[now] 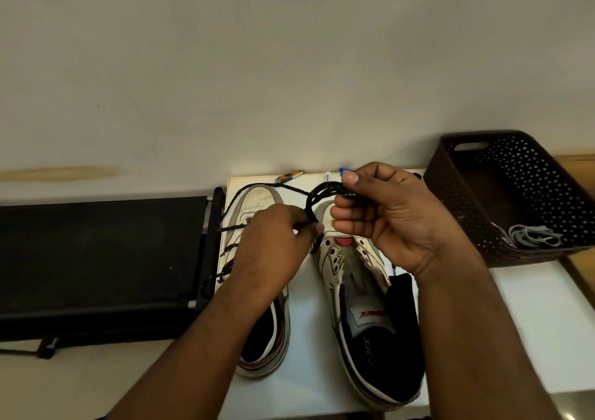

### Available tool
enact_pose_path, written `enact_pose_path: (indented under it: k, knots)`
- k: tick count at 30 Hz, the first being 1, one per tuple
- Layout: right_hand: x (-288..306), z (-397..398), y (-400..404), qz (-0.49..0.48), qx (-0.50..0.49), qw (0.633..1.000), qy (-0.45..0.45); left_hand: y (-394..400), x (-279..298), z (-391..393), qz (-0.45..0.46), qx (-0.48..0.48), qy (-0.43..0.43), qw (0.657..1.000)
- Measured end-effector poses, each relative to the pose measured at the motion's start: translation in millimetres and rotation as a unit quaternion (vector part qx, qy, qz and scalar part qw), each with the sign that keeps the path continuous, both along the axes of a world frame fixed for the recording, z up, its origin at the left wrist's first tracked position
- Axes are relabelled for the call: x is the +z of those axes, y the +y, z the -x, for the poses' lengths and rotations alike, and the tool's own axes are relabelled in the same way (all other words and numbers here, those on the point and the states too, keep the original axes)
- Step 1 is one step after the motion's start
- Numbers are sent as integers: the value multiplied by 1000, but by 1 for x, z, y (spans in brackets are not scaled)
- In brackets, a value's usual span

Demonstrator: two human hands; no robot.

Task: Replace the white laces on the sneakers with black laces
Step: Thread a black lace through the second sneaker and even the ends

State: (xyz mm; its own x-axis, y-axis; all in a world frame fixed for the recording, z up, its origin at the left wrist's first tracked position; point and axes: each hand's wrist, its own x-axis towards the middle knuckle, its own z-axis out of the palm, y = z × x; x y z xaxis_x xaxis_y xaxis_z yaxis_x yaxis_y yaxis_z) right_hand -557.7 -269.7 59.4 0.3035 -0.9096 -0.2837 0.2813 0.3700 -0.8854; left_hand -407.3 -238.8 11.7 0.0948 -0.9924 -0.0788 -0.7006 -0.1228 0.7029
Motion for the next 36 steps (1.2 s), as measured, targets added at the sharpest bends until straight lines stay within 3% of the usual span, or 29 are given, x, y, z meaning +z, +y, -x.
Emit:
enact_pose_path:
  k: [2, 4, 6, 9, 11, 13, 14, 16, 19, 26, 29, 31, 33, 36]
  knots:
    - [-5, -2, -4, -11, -25, 1000, 7, 1, 6, 3, 10, 32, 123, 992]
    - [-12, 0, -8, 46, -51, 980, 185, 1, 13, 3, 18, 100, 251, 963]
    - [-15, 3, -8, 119, -3, 934, 337, 0, 19, 0, 25, 159, 343, 926]
    - [-18, 1, -1, 116, 181, 924, 316, -2, 22, -4, 42, 177, 412, 893]
    - [-21, 0, -1, 135, 167, 932, 291, -2, 22, -4, 72, 189, 445, 872]
    - [-21, 0, -4, 142, 87, 947, 274, -4, 22, -5, 100, 221, 483, 841]
    - [-20, 1, -5, 146, 56, 949, 273, -4, 21, -5, 93, 233, 496, 831]
    - [-20, 2, -6, 159, 36, 947, 277, -3, 18, -2, 7, 203, 490, 848]
    - [-25, 1, -7, 175, 90, 927, 319, 6, 11, 13, -140, 102, 466, 868]
    - [-32, 14, -10, 112, 146, 905, 385, 0, 6, 12, 0, 233, 512, 826]
    - [-41, 18, -11, 152, 195, 796, 552, 0, 1, 15, -6, 235, 543, 806]
    - [-46, 15, -8, 146, 250, 746, 600, 4, -7, 25, -45, 245, 542, 803]
    - [-48, 14, -7, 129, 269, 735, 609, 10, -20, 38, -78, 286, 539, 788]
    - [-44, 16, -5, 113, 262, 746, 601, 11, -35, 51, -90, 351, 566, 741]
